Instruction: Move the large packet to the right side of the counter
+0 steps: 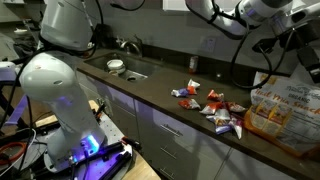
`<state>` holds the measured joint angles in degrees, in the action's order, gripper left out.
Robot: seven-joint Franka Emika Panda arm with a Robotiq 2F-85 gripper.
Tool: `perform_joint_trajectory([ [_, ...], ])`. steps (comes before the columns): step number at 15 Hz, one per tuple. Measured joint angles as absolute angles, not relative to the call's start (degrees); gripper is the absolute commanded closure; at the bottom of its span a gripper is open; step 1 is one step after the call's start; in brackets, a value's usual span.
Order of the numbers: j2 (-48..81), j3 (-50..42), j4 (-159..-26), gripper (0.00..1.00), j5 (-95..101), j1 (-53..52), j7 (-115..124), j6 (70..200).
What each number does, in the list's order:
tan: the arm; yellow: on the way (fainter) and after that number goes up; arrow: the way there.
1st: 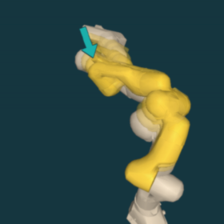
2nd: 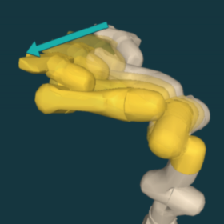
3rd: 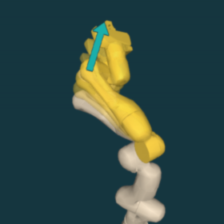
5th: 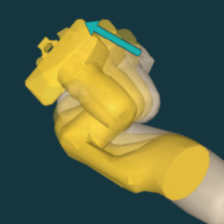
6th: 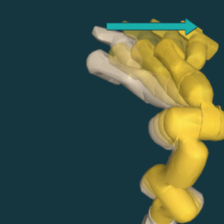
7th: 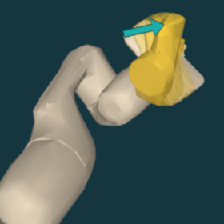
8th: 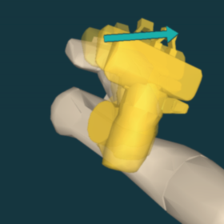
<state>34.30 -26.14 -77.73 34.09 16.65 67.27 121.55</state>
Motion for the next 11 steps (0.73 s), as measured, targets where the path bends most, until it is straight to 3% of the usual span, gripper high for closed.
perform_joint_trajectory([
  [11,25.76,-24.84,-84.79,0.0,33.33,16.6,60.98,120.14],
])
